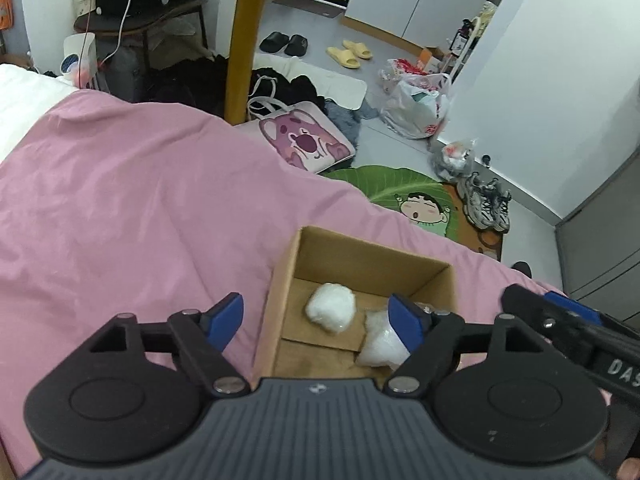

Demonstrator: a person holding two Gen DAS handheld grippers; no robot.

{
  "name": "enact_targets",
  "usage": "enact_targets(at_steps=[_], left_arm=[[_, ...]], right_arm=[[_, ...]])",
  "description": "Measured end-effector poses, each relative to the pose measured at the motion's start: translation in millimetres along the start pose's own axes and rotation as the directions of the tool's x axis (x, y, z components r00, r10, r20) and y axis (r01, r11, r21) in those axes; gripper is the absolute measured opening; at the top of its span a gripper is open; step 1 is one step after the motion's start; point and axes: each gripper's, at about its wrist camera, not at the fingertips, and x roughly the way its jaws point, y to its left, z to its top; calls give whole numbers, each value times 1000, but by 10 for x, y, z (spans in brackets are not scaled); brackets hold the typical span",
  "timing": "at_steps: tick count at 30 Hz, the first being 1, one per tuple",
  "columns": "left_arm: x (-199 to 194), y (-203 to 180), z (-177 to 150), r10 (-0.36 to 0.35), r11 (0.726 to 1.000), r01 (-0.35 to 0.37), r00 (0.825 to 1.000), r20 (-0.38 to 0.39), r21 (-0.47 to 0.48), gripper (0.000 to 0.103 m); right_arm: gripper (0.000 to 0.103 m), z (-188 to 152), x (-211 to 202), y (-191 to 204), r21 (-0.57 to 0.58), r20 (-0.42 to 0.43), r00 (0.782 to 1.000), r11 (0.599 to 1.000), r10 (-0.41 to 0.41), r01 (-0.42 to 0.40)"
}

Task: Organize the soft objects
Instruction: 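Open the left tool over the box while the right tool releases the plastic bag inside, then withdraw both tools from the box toward the remaining plush toys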

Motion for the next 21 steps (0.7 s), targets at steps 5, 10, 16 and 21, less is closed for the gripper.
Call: enact_targets(at_steps=[5, 10, 16, 21], left_arm=[[-222, -157, -88, 10, 999, -12, 999, 47, 42, 89], [-481, -368, -175, -26, 994, 19, 998, 61, 109, 98], [-812, -566, -253, -56, 990, 41, 993, 103, 136, 102], [-925, -751, -347, -50, 986, 28, 990, 129, 164, 103]], right_arm=[[91, -23, -277, -84, 24, 30, 999, 999, -39, 39], [103, -41, -539, -132, 44, 41, 998, 998, -47, 45], [103, 119, -833, -128, 21, 61, 995, 996, -83, 82], [103, 84, -1020, -263, 1, 59, 997, 998, -56, 56]])
